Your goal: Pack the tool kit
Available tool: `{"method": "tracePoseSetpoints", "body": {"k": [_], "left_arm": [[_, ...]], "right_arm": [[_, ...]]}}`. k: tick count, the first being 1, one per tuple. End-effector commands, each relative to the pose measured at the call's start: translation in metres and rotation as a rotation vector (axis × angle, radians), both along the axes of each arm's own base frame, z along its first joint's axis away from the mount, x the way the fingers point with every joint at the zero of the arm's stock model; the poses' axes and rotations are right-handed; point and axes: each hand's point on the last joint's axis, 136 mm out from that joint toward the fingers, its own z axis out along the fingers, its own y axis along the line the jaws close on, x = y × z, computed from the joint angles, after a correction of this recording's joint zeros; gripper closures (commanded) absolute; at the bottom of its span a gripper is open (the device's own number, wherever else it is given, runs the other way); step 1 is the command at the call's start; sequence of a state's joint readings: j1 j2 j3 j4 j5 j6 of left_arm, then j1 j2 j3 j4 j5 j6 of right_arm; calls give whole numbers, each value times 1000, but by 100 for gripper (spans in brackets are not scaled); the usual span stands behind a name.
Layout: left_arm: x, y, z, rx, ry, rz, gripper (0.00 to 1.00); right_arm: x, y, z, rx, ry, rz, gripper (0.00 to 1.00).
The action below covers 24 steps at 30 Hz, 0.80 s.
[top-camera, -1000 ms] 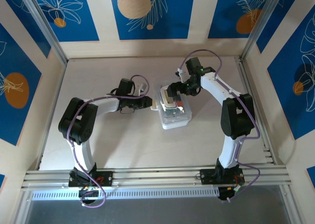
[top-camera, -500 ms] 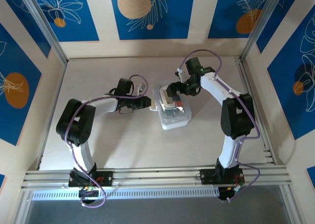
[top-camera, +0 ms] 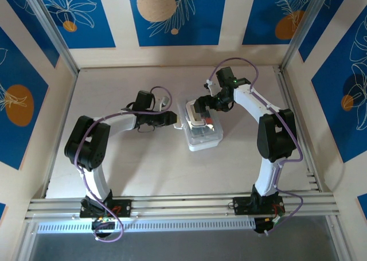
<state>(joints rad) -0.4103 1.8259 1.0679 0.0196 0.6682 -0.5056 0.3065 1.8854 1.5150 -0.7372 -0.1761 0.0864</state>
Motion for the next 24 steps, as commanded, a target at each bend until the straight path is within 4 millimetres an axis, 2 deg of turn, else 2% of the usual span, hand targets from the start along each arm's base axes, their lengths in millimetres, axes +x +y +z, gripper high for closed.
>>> {"method": "tracePoseSetpoints", "body": {"k": [1,11,24], "left_arm": [[2,-15,29,-61,-75,-47,57],[-2,-32,33,-108,-79,-72,56],[-3,-42,36,-145,-84,-76,55]], "right_arm": [[-34,24,-28,55,170,69,1],[-33,25,-28,57,169,74,1],[-33,26,-28,59,171,77,1]]}}
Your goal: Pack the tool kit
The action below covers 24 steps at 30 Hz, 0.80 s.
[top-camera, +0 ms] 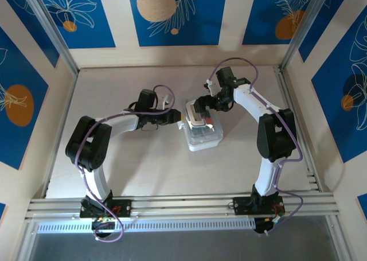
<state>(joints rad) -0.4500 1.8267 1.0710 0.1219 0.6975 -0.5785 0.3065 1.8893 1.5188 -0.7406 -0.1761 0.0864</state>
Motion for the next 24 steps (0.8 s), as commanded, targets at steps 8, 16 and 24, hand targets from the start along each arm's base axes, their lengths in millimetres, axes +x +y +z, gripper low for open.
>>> {"method": "tracePoseSetpoints", "body": {"k": [8,16,24], "left_arm": [[-6,-20,0,-78,-33,-44,55],[-12,-19,-23,-78,-7,-27,55],[-15,-22,-43,-111,0,3,55]], "right_arm": [[-36,27,-28,63,173,81,1],[-41,37,-24,111,186,77,1],[-57,52,-26,189,226,70,1]]}}
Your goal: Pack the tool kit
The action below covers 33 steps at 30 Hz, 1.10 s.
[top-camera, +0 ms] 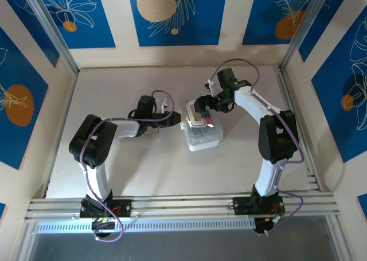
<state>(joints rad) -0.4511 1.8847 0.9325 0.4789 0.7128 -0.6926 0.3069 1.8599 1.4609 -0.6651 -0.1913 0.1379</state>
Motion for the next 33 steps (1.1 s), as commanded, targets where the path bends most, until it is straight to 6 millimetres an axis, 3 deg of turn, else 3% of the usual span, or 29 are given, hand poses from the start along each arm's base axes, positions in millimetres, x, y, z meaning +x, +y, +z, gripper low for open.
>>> {"method": "tracePoseSetpoints", "body": {"k": [1,8,12,16,19,23,24,29,33], "left_arm": [[-17,-18,-27,-12,39,-28,55],[-17,-18,-37,-52,37,6,54],[-15,-17,-36,-65,29,17,54],[-7,-10,-19,-2,-18,14,53],[3,3,9,123,-99,8,48],[23,34,59,287,-239,36,24],[28,44,71,321,-271,52,2],[40,110,125,472,-411,205,0],[33,194,142,682,-559,494,0]], "right_arm": [[-59,51,-27,156,240,112,1],[-71,61,-33,163,279,123,1],[-69,58,-29,154,264,115,1],[-44,42,1,145,178,85,1],[-20,19,35,137,79,44,0],[6,-24,79,109,-73,-30,1],[10,-35,88,100,-109,-55,1],[20,-95,126,31,-366,-218,1],[8,-128,149,-27,-763,-314,1]]}}
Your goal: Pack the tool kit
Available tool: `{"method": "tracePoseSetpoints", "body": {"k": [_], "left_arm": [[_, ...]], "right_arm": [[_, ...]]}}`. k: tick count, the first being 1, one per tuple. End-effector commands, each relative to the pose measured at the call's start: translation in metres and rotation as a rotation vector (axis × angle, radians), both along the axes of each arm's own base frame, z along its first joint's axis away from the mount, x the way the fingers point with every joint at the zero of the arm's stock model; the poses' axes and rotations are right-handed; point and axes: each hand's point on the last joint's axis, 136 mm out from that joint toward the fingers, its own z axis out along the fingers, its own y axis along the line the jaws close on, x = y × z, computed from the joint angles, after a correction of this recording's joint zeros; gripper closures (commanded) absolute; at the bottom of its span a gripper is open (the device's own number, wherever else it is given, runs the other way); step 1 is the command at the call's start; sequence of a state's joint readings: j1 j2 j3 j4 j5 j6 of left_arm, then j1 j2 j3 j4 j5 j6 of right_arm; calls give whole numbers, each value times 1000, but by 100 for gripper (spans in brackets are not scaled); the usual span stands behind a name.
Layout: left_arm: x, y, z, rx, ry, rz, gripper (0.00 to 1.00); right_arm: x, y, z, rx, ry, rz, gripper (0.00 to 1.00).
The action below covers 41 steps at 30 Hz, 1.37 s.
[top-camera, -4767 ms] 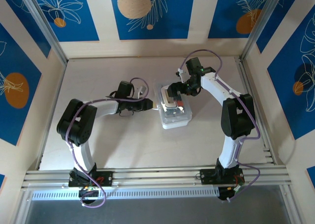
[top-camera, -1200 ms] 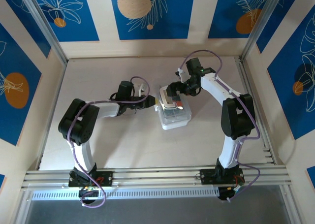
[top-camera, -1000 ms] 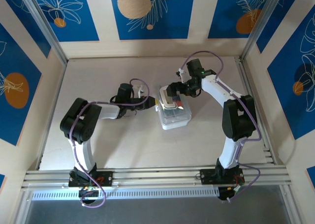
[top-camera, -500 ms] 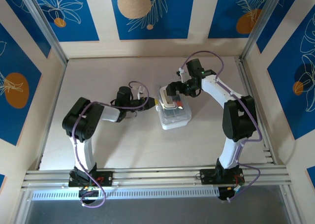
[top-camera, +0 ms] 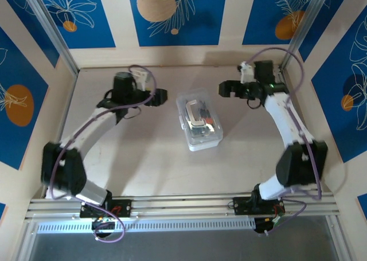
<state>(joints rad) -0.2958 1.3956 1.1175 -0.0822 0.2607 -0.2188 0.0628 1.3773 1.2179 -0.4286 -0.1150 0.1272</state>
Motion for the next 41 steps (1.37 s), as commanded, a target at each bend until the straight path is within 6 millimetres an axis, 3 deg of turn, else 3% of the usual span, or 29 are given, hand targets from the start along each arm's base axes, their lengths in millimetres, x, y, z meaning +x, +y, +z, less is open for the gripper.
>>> {"method": "tracePoseSetpoints", "body": {"k": [1,3,6,8,11,16,20,23,25,41], "left_arm": [[-13,85,-28,267,-66,298,0],[-28,122,-33,356,-183,427,0],[-47,162,-49,419,-282,588,0],[-54,179,-69,403,-246,641,1],[-54,190,-94,378,-218,670,1],[-39,195,-134,360,-195,663,1],[-18,196,-152,317,-176,646,1],[-11,170,-167,335,-194,509,0],[-19,175,-168,319,-213,544,1],[-15,173,-167,332,-216,535,0]], "right_arm": [[-4,-15,16,-102,-349,-57,1],[-19,-22,4,-175,-506,-74,1],[-35,-38,-36,-211,-479,-139,1],[-40,-45,-65,-196,-400,-166,1],[-41,-45,-90,-167,-374,-175,1],[-24,-44,-118,-138,-346,-178,1],[-8,-41,-142,-160,-335,-158,1],[-2,-59,-151,-89,-322,-229,1],[-3,-59,-154,-107,-296,-230,1],[-4,-57,-153,-125,-304,-225,1]]}}
